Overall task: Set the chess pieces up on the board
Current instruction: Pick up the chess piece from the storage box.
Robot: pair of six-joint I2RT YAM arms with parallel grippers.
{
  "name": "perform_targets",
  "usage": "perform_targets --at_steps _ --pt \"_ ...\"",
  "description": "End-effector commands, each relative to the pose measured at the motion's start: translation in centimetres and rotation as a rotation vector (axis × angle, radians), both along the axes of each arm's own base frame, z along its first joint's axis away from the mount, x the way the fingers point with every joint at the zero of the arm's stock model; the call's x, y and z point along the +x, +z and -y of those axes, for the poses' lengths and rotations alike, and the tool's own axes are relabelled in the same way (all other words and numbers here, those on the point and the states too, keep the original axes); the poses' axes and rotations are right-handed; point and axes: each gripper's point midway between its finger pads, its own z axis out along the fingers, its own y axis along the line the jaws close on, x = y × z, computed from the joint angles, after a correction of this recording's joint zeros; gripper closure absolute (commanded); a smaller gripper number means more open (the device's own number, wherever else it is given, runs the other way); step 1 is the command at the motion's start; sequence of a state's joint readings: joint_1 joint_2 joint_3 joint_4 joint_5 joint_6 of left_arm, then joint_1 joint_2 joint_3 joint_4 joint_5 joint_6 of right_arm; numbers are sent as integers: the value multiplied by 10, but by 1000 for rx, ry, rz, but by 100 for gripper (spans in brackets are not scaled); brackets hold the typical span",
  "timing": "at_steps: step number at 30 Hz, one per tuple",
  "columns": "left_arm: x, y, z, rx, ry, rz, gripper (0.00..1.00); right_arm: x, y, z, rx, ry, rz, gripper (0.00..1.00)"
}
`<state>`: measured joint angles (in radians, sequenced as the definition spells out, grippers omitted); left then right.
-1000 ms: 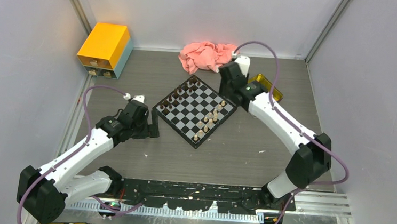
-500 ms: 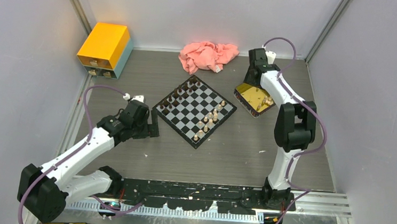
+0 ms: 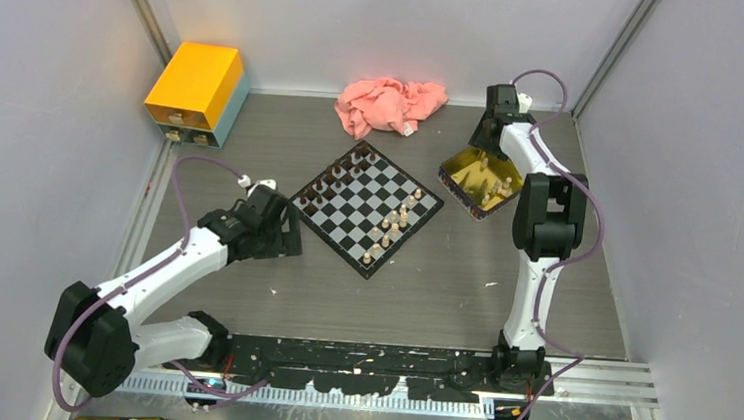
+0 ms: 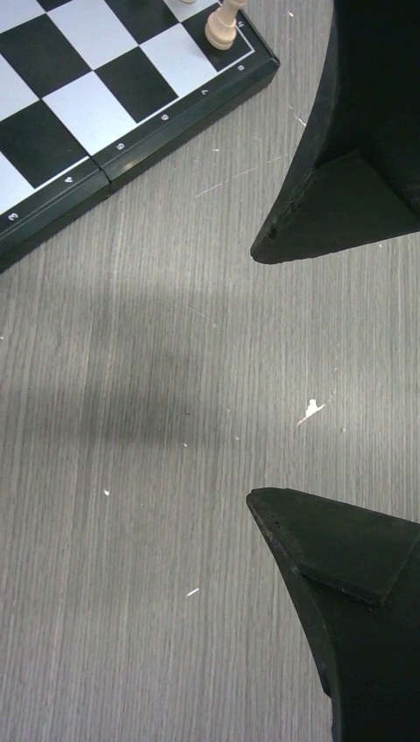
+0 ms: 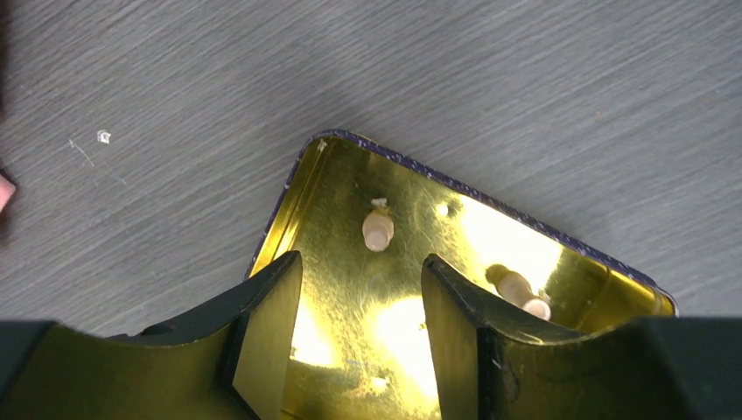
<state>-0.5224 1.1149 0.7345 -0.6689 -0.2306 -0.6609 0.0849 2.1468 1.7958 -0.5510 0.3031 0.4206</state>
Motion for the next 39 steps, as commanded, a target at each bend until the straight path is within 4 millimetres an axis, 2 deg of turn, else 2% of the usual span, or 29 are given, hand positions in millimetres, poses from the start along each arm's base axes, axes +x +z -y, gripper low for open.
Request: perform_targets --at_steps 1,6,15,30,39 --pt "26 21 10 -29 27 86 0 24 14 -2 45 2 74 42" --pt "32 20 13 -18 22 77 0 28 3 -1 61 -4 64 45" --pt "34 16 14 -11 19 67 0 21 -9 -2 75 -8 43 50" --pt "32 13 14 -9 7 59 0 13 -15 2 71 -20 32 61" --pt "31 13 15 -7 2 55 0 14 -9 10 72 -30 47 62"
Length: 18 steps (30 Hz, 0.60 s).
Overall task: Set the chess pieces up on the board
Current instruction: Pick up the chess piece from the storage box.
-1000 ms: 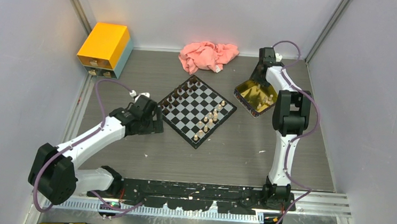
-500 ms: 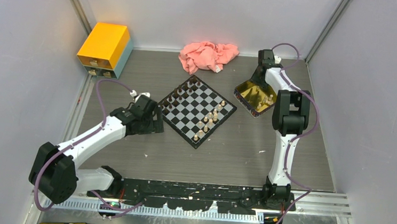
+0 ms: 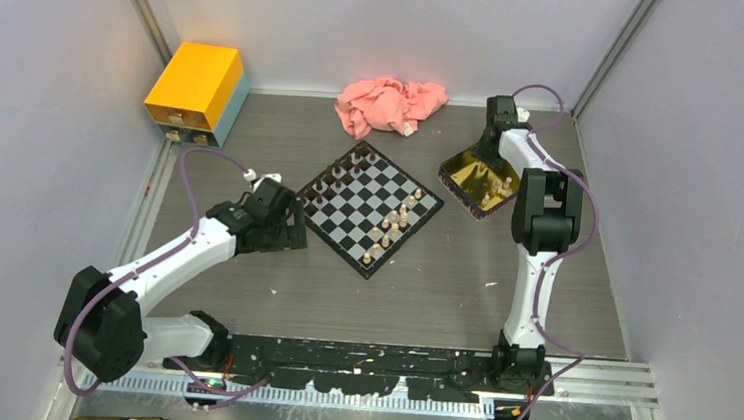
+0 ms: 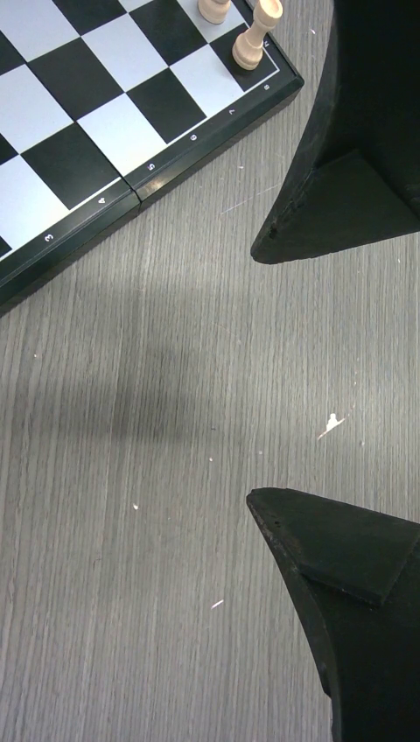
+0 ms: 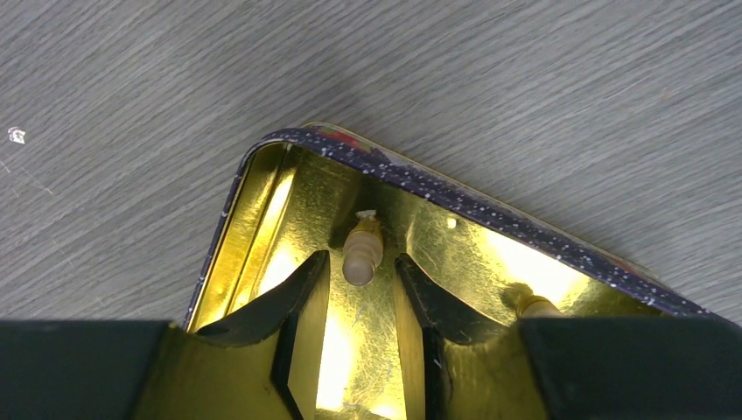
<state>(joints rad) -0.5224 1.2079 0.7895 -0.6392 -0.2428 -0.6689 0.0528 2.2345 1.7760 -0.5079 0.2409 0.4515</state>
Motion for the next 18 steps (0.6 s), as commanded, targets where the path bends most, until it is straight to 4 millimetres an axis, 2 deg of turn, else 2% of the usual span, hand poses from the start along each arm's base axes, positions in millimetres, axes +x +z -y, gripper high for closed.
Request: perform_targets --at_steps 1,6,15,18 --pt "14 13 7 -16 -12 58 0 13 41 5 8 -14 108 62" --pt "14 13 7 -15 -12 57 0 13 38 5 15 -10 102 65" --pt "14 13 8 -21 -14 55 0 13 47 4 19 1 114 97" --pt "13 14 8 -25 -13 58 0 11 59 2 27 11 133 99"
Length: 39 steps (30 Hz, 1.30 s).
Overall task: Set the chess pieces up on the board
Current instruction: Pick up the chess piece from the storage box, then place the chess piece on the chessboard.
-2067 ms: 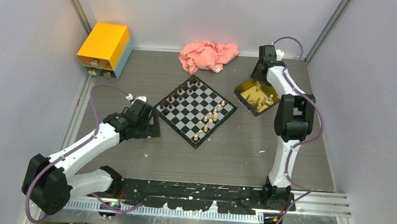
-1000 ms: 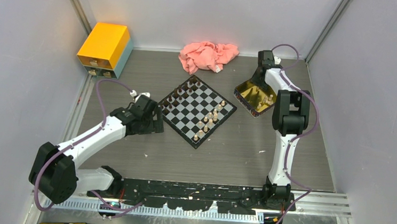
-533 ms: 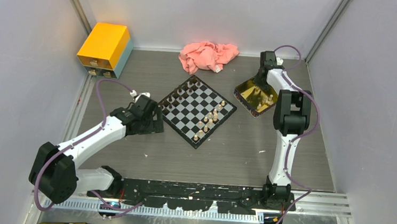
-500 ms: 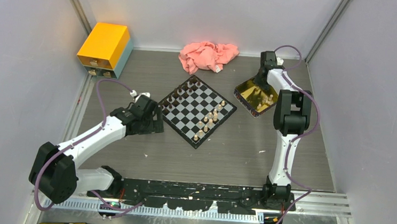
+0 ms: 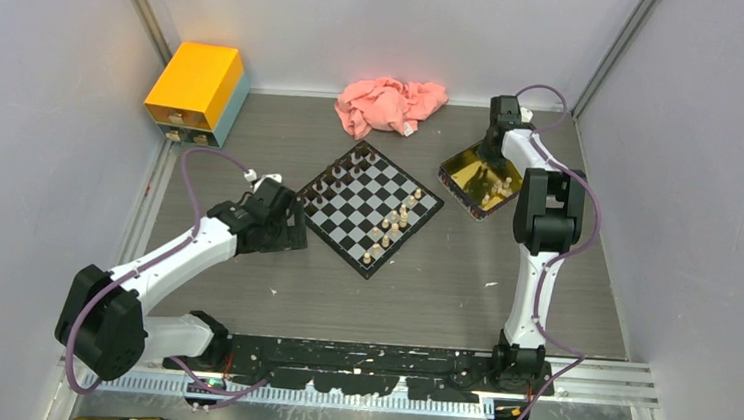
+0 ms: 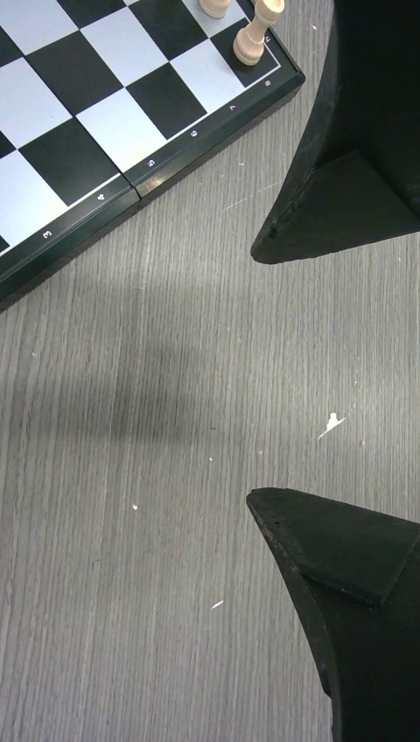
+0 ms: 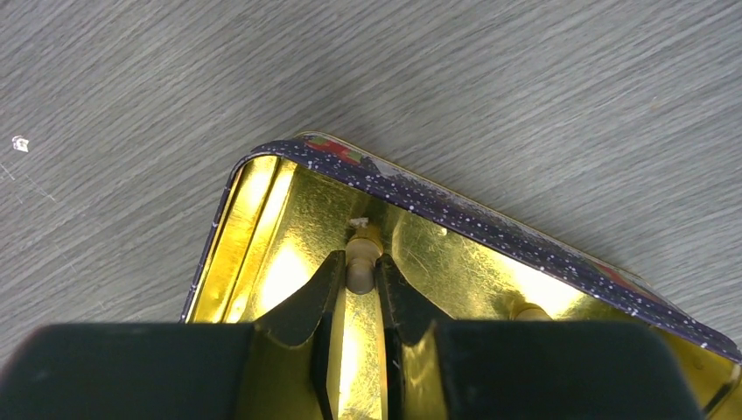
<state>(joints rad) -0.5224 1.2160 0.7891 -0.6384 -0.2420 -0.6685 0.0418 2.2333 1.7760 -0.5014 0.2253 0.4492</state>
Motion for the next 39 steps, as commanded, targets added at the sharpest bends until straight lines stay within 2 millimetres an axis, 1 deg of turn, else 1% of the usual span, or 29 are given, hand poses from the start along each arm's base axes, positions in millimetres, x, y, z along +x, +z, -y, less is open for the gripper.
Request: perform_targets --at_steps 1,4,6,7,9,11,13,15,17,18,19,21,23,26,28,32,39 --pt "12 17 7 -29 -10 66 0 8 65 -3 18 16 136 99" --pt "9 20 5 -33 -8 78 0 3 90 -10 17 40 173 99" --pt "7 23 3 -35 -7 89 0 -2 107 -19 18 63 194 99" --pt "6 25 2 -36 -6 94 0 -6 120 -25 23 75 212 99" --pt "3 26 0 -37 -5 99 0 -17 136 -38 30 110 226 99" --pt "0 29 -2 -41 -4 106 0 -29 151 -57 35 157 235 99" --pt "-3 33 -4 -49 -3 120 0 -44 162 -79 41 215 231 99" --pt "-5 35 -5 -54 -1 127 0 -62 171 -103 42 275 227 99" --pt "-7 38 -6 -61 -1 136 0 -83 174 -129 44 343 213 99" --pt "-8 39 -7 -64 0 140 0 -95 176 -142 38 378 202 99" --pt "-9 40 -7 -67 2 142 0 -107 176 -161 40 425 196 99" --pt "-10 41 -7 -74 4 147 0 -132 176 -190 34 504 177 99" --pt "-12 42 -8 -82 7 152 0 -157 174 -216 26 576 159 99" --pt "-14 42 -7 -95 10 156 0 -190 169 -250 25 662 141 99" --pt "-15 43 -7 -102 10 159 1 -208 166 -266 24 704 130 99" --pt "-16 44 -7 -110 12 162 1 -238 153 -289 18 773 99 99" --pt "-16 44 -4 -125 14 160 1 -274 130 -321 17 860 52 99"
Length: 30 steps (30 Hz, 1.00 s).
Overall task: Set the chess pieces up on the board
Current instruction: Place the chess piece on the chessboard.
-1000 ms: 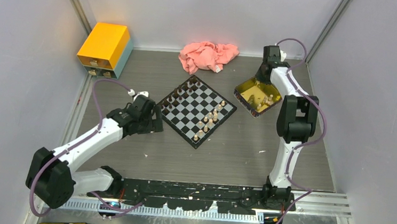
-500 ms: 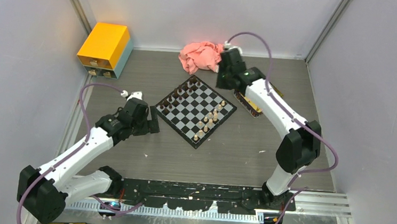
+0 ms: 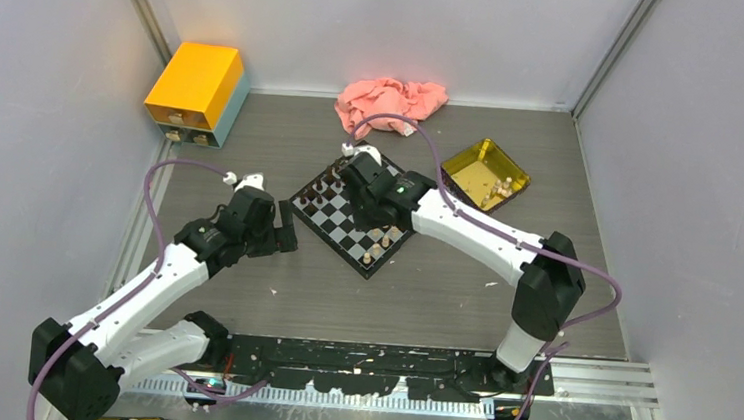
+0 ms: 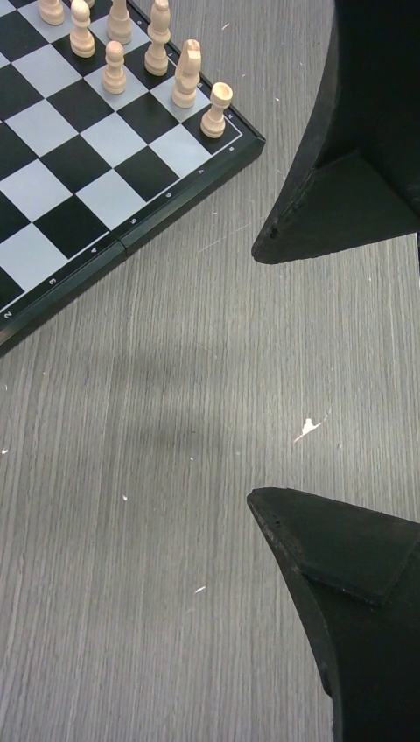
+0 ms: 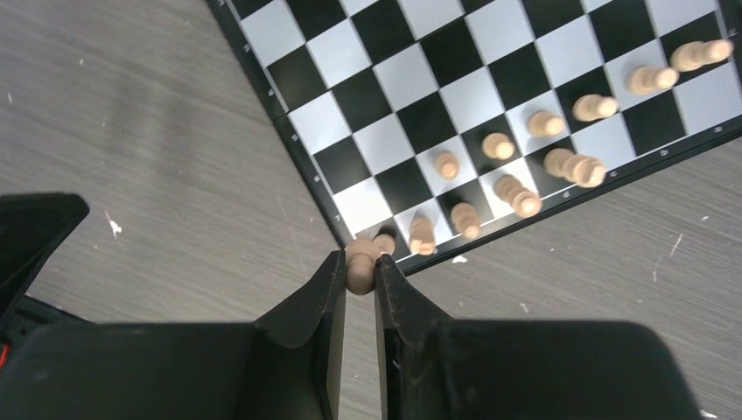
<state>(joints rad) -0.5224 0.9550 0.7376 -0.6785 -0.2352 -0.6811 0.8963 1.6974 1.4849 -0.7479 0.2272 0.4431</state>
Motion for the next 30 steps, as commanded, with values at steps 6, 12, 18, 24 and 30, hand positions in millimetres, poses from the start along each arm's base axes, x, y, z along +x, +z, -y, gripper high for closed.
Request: perform_targets --at_steps 6,12,18,24,30 --pt "0 4 3 -31 9 17 1 -18 -2 -26 45 39 25 99" --pt "-2 0 3 -30 12 8 1 -15 -31 -28 33 47 26 99" --pt "-2 -3 2 -29 16 2 1 -16 -58 -30 -5 76 2 99" --pt "-1 -5 3 -26 16 -2 1 -11 -71 -31 -17 76 -16 99" --pt "0 -8 4 -23 16 -8 1 -6 -82 -26 -24 66 -40 99"
